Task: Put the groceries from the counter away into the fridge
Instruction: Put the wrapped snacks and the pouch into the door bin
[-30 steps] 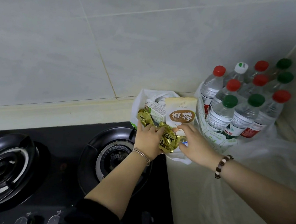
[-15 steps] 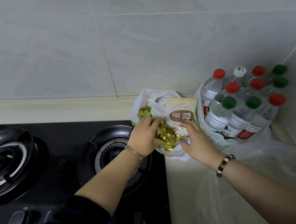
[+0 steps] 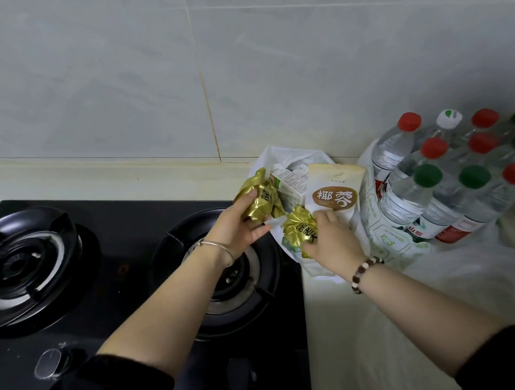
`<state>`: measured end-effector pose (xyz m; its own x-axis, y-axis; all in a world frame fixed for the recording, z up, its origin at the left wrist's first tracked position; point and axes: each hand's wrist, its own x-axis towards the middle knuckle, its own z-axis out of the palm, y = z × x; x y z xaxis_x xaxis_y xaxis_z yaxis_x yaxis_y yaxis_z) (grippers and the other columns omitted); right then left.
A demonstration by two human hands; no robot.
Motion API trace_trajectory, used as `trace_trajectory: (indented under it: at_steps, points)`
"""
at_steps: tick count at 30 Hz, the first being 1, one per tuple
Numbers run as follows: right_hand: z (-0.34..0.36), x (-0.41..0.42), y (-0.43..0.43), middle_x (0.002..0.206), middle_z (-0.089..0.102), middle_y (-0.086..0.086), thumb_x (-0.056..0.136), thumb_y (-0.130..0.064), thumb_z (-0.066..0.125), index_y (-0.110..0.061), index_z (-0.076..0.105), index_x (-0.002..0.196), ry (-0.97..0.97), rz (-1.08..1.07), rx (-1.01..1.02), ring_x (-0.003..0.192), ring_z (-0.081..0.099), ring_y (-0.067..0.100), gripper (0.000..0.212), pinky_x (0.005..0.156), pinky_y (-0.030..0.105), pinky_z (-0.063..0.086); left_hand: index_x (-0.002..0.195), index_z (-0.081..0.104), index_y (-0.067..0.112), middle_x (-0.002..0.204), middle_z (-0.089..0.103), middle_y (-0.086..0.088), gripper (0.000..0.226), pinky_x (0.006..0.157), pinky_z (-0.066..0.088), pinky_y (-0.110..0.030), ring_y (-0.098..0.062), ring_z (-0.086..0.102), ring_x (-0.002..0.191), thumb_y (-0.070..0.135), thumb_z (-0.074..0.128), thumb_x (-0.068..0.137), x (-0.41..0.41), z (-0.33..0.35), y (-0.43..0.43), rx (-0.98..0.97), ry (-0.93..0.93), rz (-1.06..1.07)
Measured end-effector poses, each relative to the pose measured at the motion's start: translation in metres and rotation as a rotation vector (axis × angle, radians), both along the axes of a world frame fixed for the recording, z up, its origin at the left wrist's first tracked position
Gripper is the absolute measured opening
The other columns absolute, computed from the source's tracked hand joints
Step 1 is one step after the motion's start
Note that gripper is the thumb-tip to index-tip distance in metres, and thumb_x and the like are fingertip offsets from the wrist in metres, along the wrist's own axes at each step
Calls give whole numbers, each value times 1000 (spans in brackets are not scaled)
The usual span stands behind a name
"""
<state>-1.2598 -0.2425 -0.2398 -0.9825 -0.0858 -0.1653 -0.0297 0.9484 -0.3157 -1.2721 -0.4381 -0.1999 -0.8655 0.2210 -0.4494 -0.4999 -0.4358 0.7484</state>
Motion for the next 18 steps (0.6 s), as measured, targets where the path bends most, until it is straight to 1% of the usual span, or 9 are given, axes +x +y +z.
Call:
trace_trajectory:
  at_steps: [1,3,4,6,8,10,12,15,18]
  points:
    - [-2,-2,-5,139,39,7,83,-42,64,-9,36,135,-2,0,38,129,36,22,68,103,33,36,115,57,19,95,67,0,27,82,54,-31,-16,64,88,34,52,92,0,-1,-2,33,-7,-7]
    - [-6,-6,-12,141,39,8,82,-44,65,-8,34,136,5,1,110,132,35,22,72,106,32,32,113,56,20,94,66,-1,29,76,55,-29,-17,63,83,37,53,89,0,-2,-4,54,-29,-24]
    - [-8,-7,-15,141,40,9,82,-45,65,-7,34,136,12,1,141,132,35,22,73,107,31,31,113,56,20,94,65,-1,35,72,55,-28,-18,63,83,40,55,84,0,-3,-5,60,-42,-37]
    - [-14,-10,-19,137,43,10,80,-45,67,-7,35,134,38,-8,179,129,37,23,74,107,31,33,115,56,20,94,64,-3,47,68,56,-28,-17,61,81,48,57,78,1,-4,-5,68,-56,-69]
    - [-19,-12,-22,133,46,10,76,-46,71,-7,37,132,60,-28,192,126,40,24,76,105,32,35,117,57,18,93,63,-4,55,68,55,-28,-16,61,78,56,60,77,1,-6,-7,90,-69,-104]
    - [-22,-12,-24,131,47,10,73,-45,74,-7,38,130,70,-52,193,124,42,24,78,104,33,36,116,58,16,95,60,-5,64,68,54,-28,-16,59,77,63,57,73,2,-8,-8,130,-74,-140]
    - [-24,-12,-25,130,48,9,70,-42,76,-7,38,129,81,-68,194,123,42,24,78,102,33,37,114,59,15,97,57,-7,68,70,54,-28,-18,56,79,69,49,74,2,-8,-9,163,-75,-161]
    - [-26,-12,-25,128,48,9,67,-36,79,-7,39,126,81,-74,194,122,43,24,77,101,32,36,116,60,15,98,58,-8,75,70,53,-30,-20,56,81,75,33,80,1,-7,-10,190,-106,-170]
    - [-27,-13,-24,127,48,8,65,-35,80,-7,40,125,75,-65,201,121,43,23,78,101,31,36,117,59,14,104,57,-11,72,69,54,-31,-22,56,80,70,25,88,1,-8,-10,236,-137,-151]
